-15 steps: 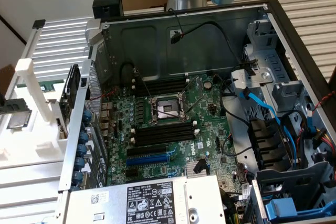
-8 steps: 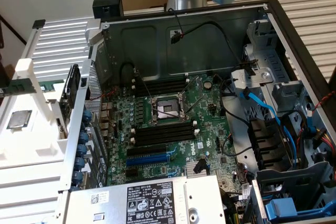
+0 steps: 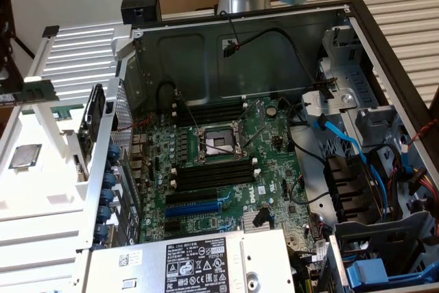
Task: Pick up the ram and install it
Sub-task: 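Pick up the ram and move it above insertion slot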
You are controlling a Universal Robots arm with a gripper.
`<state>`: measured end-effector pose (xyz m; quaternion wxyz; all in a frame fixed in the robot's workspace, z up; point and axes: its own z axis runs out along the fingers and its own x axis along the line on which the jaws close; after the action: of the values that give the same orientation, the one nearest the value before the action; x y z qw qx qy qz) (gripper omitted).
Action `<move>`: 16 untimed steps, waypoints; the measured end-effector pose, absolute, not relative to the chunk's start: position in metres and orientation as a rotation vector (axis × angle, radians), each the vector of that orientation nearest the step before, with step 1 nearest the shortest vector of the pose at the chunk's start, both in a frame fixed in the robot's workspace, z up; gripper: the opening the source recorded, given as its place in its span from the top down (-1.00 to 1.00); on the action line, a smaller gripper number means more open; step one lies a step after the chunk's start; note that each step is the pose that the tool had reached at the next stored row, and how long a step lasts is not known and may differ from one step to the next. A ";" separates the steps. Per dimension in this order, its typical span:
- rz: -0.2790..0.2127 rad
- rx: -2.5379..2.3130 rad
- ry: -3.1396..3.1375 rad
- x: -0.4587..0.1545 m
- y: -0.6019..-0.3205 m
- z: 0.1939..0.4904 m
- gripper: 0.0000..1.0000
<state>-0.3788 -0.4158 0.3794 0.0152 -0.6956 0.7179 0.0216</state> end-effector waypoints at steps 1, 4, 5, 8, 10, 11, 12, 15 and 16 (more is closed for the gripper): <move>0.068 -2.164 2.233 -0.375 -0.416 0.382 0.76; 0.072 -2.162 2.232 -0.364 -0.417 0.391 0.76; 0.073 -2.162 2.231 -0.361 -0.417 0.394 0.76; 0.080 -2.158 2.228 -0.338 -0.419 0.412 0.76; 0.081 -2.158 2.227 -0.330 -0.419 0.417 0.76; 0.082 -2.158 2.227 -0.325 -0.420 0.419 0.76; 0.082 -2.158 2.227 -0.321 -0.420 0.421 0.76; 0.082 -2.158 2.227 -0.307 -0.420 0.424 0.76; 0.082 -2.158 2.227 -0.302 -0.420 0.424 0.76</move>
<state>-0.3024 -0.4200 0.4241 0.0200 -0.6955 0.7178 0.0264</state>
